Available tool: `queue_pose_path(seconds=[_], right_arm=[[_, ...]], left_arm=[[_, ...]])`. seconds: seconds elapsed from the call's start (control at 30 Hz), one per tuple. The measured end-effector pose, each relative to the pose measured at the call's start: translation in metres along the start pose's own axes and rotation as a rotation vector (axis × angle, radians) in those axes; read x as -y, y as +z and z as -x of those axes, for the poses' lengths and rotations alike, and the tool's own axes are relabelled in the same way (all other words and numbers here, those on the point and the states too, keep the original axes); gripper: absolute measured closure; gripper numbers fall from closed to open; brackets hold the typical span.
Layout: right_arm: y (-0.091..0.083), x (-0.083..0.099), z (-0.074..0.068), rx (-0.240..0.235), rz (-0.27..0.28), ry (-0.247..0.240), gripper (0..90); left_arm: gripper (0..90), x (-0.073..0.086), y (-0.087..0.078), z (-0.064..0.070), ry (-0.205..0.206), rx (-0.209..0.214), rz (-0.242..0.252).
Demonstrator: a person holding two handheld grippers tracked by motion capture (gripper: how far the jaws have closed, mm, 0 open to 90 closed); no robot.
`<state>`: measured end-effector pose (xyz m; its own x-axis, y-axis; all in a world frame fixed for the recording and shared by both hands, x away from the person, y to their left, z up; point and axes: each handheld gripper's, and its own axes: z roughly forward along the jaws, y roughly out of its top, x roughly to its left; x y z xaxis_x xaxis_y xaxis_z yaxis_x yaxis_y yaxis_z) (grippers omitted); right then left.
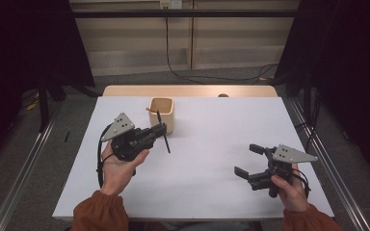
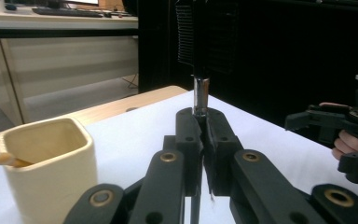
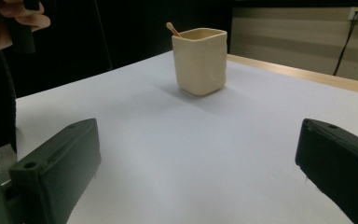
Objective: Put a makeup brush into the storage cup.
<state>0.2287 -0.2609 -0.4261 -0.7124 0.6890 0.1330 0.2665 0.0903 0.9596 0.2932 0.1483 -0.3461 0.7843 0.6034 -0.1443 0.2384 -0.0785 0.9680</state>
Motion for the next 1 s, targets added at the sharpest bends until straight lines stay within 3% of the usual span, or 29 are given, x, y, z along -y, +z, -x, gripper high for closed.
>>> queue_pose_path(seconds=[0.17,0.3,0.43,1.0], right_arm=[[-0.010,0.005,0.002,0.028,-0.007,-0.001,0.0],[-0.016,0.010,0.002,0.094,-0.016,-0.009,0.8],[-0.022,0.015,0.003,0.125,-0.022,-0.005,0.6],[-0.037,0.022,0.006,0.149,-0.004,0.028,0.2]], left_arm=[[85.8,-0.004,-0.003,-0.005,0.007,-0.018,0.002],[85.8,-0.006,-0.003,-0.010,0.008,-0.028,0.007],[85.8,-0.009,-0.002,-0.014,0.009,-0.034,0.008],[85.8,-0.029,-0.005,-0.026,0.029,-0.066,0.036]])
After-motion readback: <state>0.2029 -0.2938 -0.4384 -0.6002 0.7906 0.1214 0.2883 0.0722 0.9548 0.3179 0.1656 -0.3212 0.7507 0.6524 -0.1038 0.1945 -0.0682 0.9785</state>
